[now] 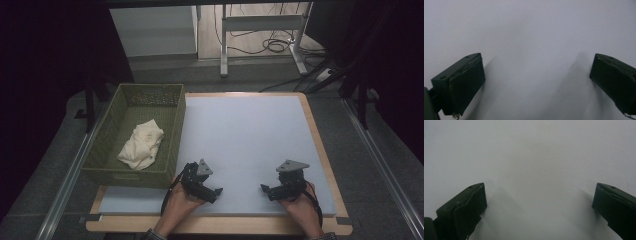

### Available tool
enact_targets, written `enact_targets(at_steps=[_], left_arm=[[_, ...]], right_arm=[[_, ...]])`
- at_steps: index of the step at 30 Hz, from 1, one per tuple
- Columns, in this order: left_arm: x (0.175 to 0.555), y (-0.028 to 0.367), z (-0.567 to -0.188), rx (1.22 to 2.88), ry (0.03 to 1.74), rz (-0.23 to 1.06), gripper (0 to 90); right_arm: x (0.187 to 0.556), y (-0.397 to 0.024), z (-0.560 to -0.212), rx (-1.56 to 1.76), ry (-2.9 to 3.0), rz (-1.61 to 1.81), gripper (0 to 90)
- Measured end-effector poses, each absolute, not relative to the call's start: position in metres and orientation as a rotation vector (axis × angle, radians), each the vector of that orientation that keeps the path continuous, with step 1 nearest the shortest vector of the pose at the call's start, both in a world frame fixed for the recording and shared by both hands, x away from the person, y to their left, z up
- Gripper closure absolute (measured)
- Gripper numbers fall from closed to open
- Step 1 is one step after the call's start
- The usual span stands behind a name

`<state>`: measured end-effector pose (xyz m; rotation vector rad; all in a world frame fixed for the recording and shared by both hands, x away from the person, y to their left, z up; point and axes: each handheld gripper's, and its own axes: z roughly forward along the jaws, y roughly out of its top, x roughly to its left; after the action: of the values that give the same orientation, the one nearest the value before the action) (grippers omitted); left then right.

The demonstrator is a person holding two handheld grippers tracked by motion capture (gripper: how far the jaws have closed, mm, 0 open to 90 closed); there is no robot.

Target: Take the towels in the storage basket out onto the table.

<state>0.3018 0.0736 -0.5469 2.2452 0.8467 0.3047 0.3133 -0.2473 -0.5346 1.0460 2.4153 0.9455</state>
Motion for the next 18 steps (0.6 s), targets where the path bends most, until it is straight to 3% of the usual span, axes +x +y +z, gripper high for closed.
enact_targets(at_steps=[18], left_arm=[[0.3026, 0.0746, -0.547, 2.24, 0.852, 0.291, 0.0]], right_arm=[[0.3127, -0.2474, -0.5348, 1.043, 2.411, 0.949, 0.0]])
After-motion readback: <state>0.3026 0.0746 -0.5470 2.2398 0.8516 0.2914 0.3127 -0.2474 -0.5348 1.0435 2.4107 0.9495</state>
